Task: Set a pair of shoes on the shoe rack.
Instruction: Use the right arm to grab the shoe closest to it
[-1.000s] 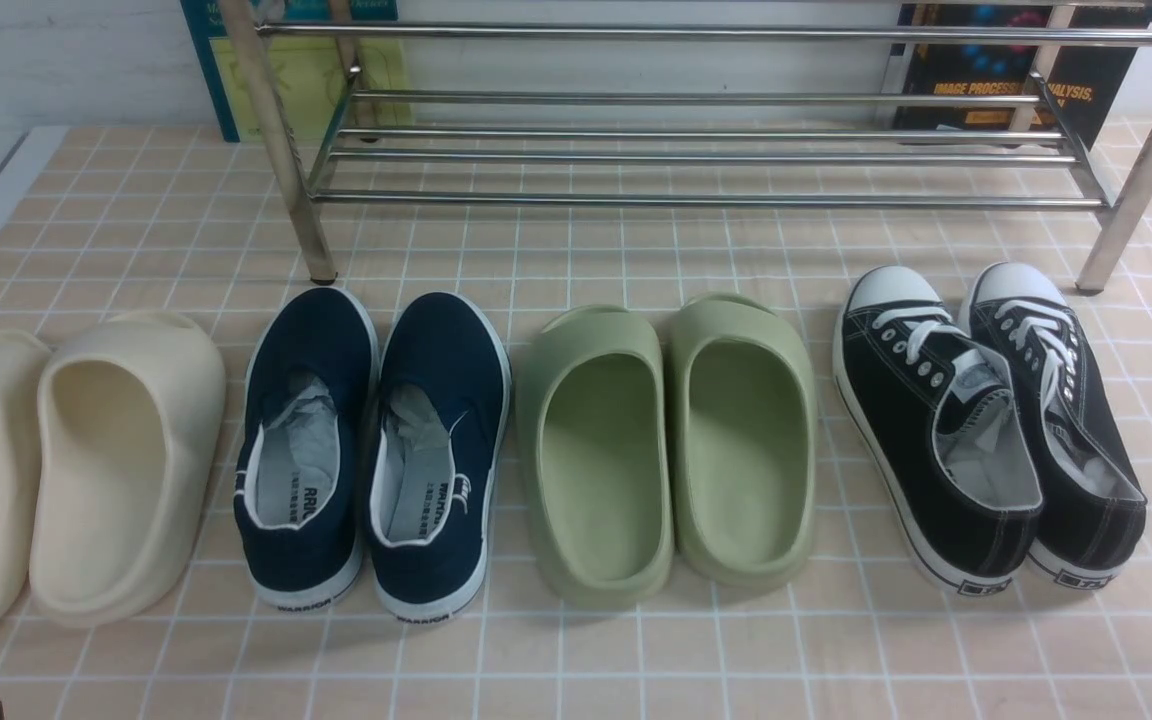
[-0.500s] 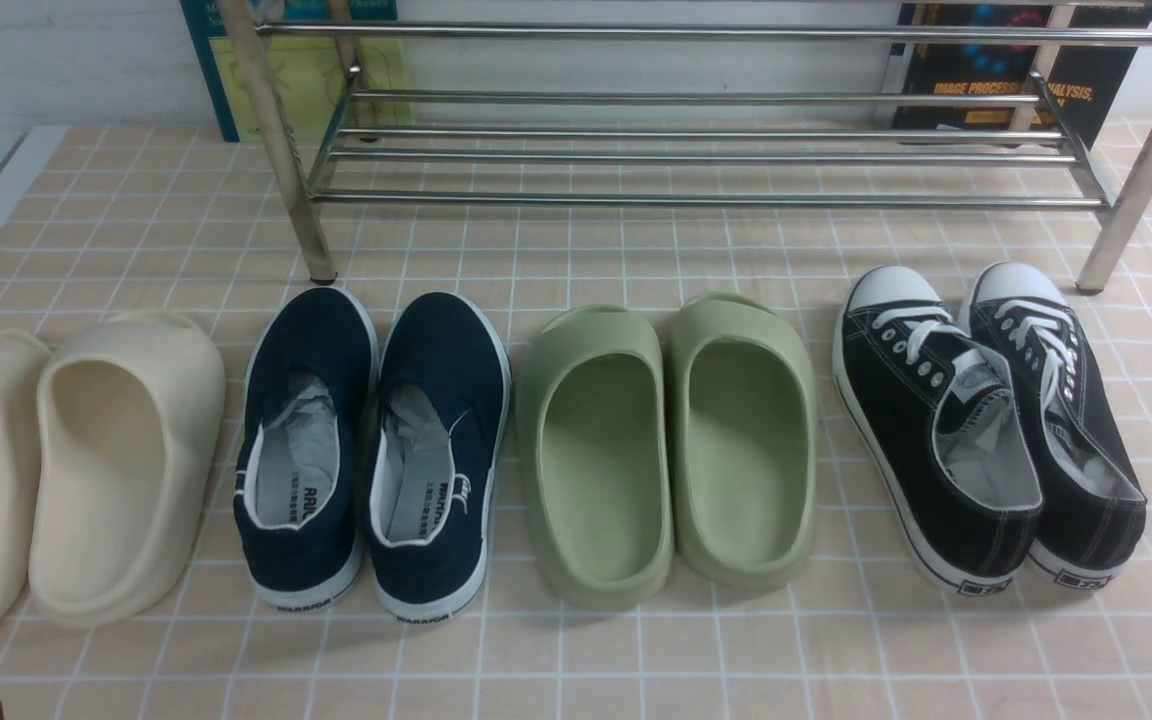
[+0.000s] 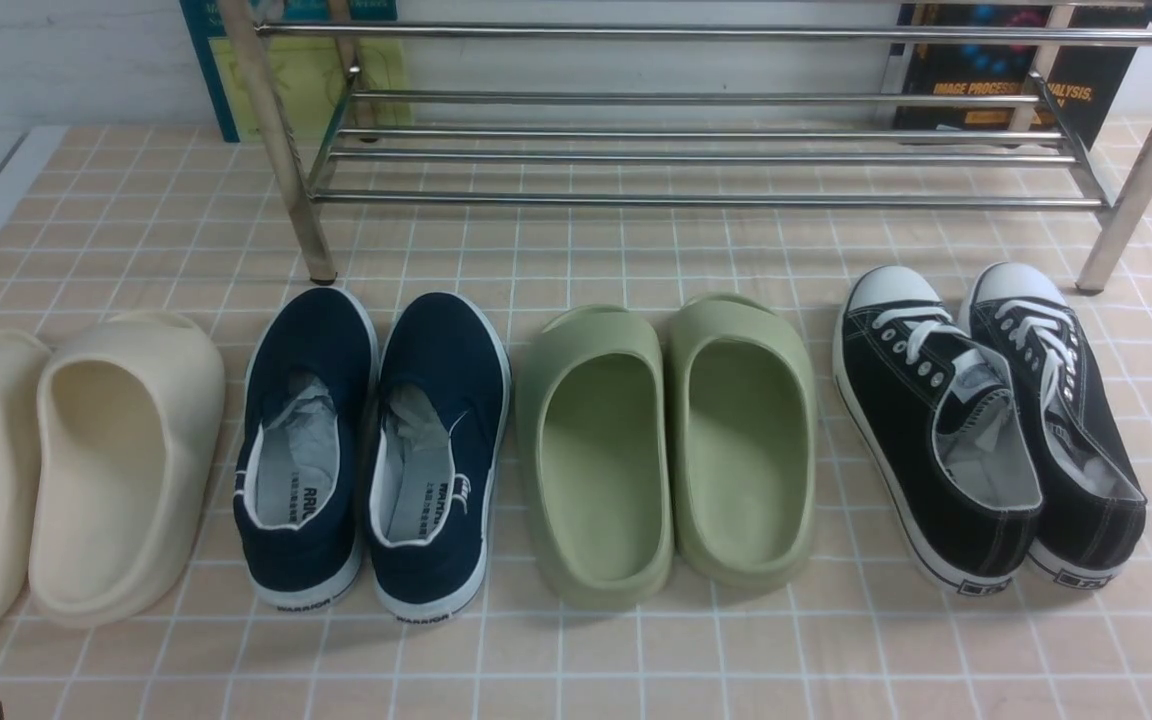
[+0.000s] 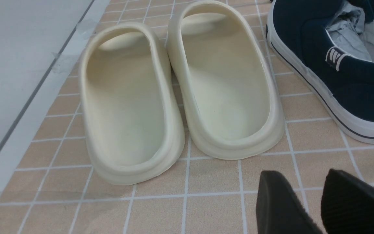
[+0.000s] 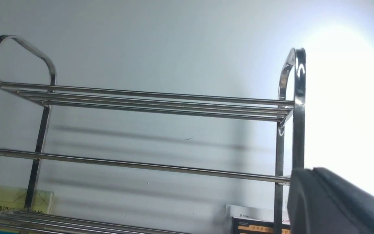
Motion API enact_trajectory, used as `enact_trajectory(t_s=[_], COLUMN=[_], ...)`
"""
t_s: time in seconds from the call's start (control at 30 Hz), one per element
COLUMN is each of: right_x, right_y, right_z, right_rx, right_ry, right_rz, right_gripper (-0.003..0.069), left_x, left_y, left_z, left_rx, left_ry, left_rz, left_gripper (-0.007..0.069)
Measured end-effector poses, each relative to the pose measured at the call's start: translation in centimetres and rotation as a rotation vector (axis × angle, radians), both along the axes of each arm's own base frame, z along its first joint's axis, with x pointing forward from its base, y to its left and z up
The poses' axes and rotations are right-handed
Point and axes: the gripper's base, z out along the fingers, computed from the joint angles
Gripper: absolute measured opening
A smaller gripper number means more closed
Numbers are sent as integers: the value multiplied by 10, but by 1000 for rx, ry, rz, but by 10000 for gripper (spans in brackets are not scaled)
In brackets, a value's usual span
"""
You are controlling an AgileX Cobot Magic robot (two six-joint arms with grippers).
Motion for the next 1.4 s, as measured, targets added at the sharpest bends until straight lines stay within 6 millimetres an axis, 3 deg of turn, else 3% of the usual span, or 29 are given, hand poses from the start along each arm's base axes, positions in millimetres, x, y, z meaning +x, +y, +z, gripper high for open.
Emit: enact_trajectory(t_s=[0.17,0.3,0.37,0.53,0.63,0.77,0.87,0.9,1.2,1.3,1.4], right_x=[29,61,93,145,169,196,210,215,239,255,271], right_y=[-5,-8,-10,-13,-4,25,44,54,99,107,112], right_z=[43,60,64,49,39,31,23,17,-24,-38,-59], right_rx=[48,48,52,157,186,65,-6,-39,-188,-213,-240], right_ry=[196,386,575,968,1180,1434,1574,1635,1748,1755,1805], right_rz=[-29,-60,-85,-99,-68,28,84,109,195,195,166], right_gripper=[-3,-3,-3,-3,-3,11,56,101,428,480,480], left_x=[0,0,0,0,0,0,0,0,0,0,0], left_y=[0,0,0,0,0,0,0,0,0,0,0], left_z=[0,0,0,0,0,0,0,0,0,0,0], left_rx=[0,0,0,0,0,0,0,0,0,0,0], left_ry=[0,0,0,0,0,0,0,0,0,0,0], left_rz=[0,0,0,0,0,0,0,0,0,0,0], left_gripper=[239,239,239,239,239,239,239,239,239,239,239])
